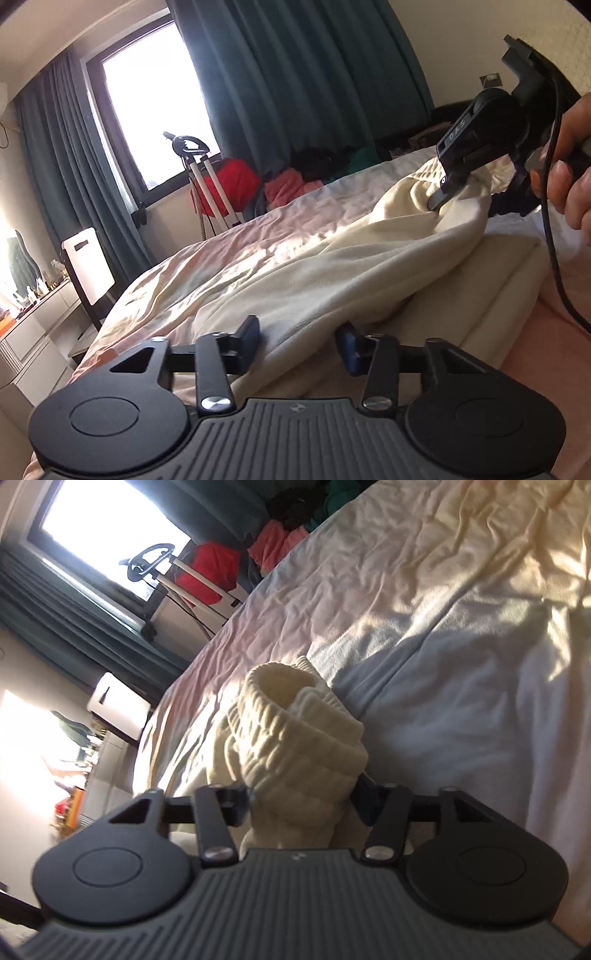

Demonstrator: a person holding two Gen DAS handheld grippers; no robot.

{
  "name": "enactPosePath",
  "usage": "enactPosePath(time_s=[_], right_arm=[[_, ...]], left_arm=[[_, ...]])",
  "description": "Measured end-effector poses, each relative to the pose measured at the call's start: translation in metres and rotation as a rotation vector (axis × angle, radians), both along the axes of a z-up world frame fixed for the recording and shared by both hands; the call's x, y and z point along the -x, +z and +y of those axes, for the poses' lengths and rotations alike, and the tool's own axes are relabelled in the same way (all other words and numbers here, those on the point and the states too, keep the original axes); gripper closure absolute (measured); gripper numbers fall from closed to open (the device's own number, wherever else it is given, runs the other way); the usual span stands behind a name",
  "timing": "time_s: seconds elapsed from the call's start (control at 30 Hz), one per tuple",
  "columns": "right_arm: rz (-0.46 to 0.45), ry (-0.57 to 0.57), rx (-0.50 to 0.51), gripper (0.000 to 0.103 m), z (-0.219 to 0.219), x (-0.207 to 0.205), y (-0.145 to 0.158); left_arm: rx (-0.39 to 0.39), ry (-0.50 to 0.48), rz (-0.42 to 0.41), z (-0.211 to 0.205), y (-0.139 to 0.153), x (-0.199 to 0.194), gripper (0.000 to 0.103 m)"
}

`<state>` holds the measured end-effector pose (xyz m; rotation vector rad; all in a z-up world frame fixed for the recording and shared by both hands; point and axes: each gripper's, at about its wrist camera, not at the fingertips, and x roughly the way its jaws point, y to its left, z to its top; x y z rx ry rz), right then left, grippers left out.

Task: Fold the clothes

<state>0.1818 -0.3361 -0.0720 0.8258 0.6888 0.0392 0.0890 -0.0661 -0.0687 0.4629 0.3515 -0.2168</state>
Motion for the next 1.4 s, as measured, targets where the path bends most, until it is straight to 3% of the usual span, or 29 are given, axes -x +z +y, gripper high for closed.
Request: enactPosePath(time_s=[0.03,0.13,0.23,0.3,0.47,0.6,0.7,0.77,0.87,1.0,1.17,1.33,1.4], right_arm=[[-0.012,-0.001,0.019,0.060,0.001,0.000,0.002],[-0.068,0.012,0.037,0.066,-0.001,0.011,0.018],[-0.116,0.014,0.016,0.067,-0.006,0.028,0.033],[-0.130,0.004,0.017,0.067,-0.007,0.040,0.038],[0.026,-0.012,0.047,0.066,-0.012,0.036,0.001],[-0.009,0.014,0.084,0.064,-0.006,0.037,0.009],[-0.001,0.030,0.116,0.053,-0.001,0.036,0.010],[0.051,0.044,0.103,0.035,-0.002,0.032,0.001],[0.109,0.036,0.060,0.016,-0.003,0.027,-0.018],[0.118,0.035,-0.036,0.014,-0.002,0.022,-0.034],[0.089,0.054,-0.122,0.013,-0.006,0.023,-0.025],[-0.085,0.137,-0.172,0.013,0.000,0.035,0.009],[-0.109,0.171,-0.112,0.013,0.008,0.037,0.016]], left_arm=[[0.008,-0.007,0.006,0.000,0.003,0.004,0.078],[0.080,-0.032,0.039,0.013,0.017,0.019,0.089],[0.123,-0.075,0.070,0.026,0.030,0.037,0.091],[0.100,-0.111,0.112,0.027,0.030,0.044,0.091],[0.121,-0.096,0.250,0.027,0.014,0.030,0.090],[0.179,-0.076,0.280,0.037,0.016,0.024,0.090],[0.180,-0.068,0.284,0.039,0.015,0.025,0.090],[0.177,-0.065,0.284,0.038,0.014,0.026,0.089],[0.176,-0.062,0.287,0.037,0.013,0.020,0.089],[0.168,-0.060,0.287,0.037,0.013,0.021,0.089],[0.158,-0.064,0.287,0.036,0.013,0.023,0.089],[0.144,-0.069,0.286,0.035,0.011,0.024,0.088],[0.139,-0.073,0.282,0.035,0.011,0.025,0.087]])
